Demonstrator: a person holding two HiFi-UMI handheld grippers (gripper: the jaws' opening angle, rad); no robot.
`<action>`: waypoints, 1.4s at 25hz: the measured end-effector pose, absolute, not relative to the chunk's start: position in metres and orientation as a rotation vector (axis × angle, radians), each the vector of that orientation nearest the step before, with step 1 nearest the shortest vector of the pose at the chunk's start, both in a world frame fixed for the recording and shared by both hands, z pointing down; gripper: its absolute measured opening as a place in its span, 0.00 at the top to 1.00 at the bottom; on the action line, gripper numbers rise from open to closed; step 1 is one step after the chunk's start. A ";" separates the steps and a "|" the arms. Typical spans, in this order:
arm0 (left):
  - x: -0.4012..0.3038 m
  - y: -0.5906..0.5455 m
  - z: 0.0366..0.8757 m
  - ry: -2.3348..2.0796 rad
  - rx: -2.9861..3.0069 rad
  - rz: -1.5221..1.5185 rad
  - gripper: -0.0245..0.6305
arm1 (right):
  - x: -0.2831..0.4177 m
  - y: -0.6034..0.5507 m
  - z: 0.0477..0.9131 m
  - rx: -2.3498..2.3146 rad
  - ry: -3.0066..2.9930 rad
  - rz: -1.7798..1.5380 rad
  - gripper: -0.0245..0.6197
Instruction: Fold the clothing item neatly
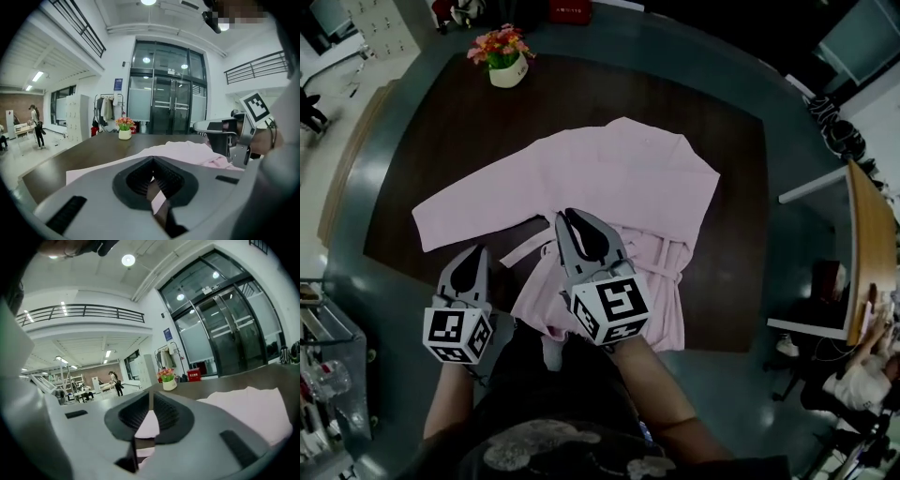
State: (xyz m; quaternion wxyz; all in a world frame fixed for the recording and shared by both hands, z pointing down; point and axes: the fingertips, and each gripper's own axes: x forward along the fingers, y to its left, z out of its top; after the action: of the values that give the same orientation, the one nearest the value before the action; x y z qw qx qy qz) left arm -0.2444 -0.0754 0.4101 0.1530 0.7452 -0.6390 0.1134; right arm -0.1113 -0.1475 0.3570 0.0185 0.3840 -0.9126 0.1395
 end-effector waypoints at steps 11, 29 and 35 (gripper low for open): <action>-0.298 -0.051 0.426 -1.798 2.178 0.260 0.95 | -0.179 -0.096 0.362 1.252 -2.830 0.359 0.97; -0.512 -0.054 0.479 -1.669 2.165 0.360 0.95 | -0.413 -0.068 0.462 1.041 -2.553 0.337 0.97; -0.546 -0.042 0.498 -1.624 2.136 0.366 0.95 | -0.460 -0.045 0.515 0.875 -2.411 0.384 0.97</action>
State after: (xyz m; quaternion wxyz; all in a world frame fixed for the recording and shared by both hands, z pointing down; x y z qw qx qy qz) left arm -0.5455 -0.0421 0.4979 0.2151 0.7703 -0.5857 0.1321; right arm -0.4602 -0.0451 0.5150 0.2705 0.3246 -0.8951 0.1425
